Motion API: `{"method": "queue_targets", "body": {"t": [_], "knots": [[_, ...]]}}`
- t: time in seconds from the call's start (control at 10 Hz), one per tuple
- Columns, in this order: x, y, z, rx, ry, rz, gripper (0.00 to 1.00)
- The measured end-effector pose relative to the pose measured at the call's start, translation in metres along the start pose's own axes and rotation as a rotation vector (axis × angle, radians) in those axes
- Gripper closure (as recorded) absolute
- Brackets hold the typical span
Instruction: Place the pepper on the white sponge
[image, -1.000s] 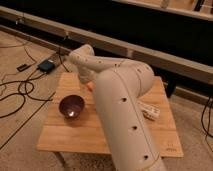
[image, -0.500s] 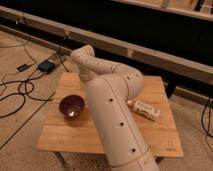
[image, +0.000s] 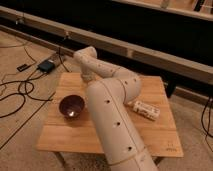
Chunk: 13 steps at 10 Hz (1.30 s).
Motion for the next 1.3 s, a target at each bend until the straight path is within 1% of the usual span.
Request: {"method": "queue_targets", "body": {"t": [0.2, 0.5, 0.7, 0.8, 0.9, 1.0, 1.1, 1.2, 1.3], "knots": [[-0.001, -0.002, 0.007, -0.004, -0.004, -0.008, 0.35], [0.000, -0.004, 0.012, 0.001, -0.001, -0.010, 0.35], [0.002, -0.005, 0.017, 0.007, 0.006, -0.011, 0.48], [0.003, -0.006, 0.019, 0.009, 0.010, -0.009, 0.60], [0.005, -0.007, 0.021, 0.010, 0.019, 0.000, 0.74], [0.007, -0.007, 0.022, 0.011, 0.023, 0.006, 0.82], [0.009, -0.006, 0.020, 0.008, 0.027, 0.014, 0.94], [0.009, -0.002, 0.015, 0.005, 0.025, 0.017, 0.99], [0.008, 0.003, 0.008, 0.004, 0.019, 0.018, 1.00]]}}
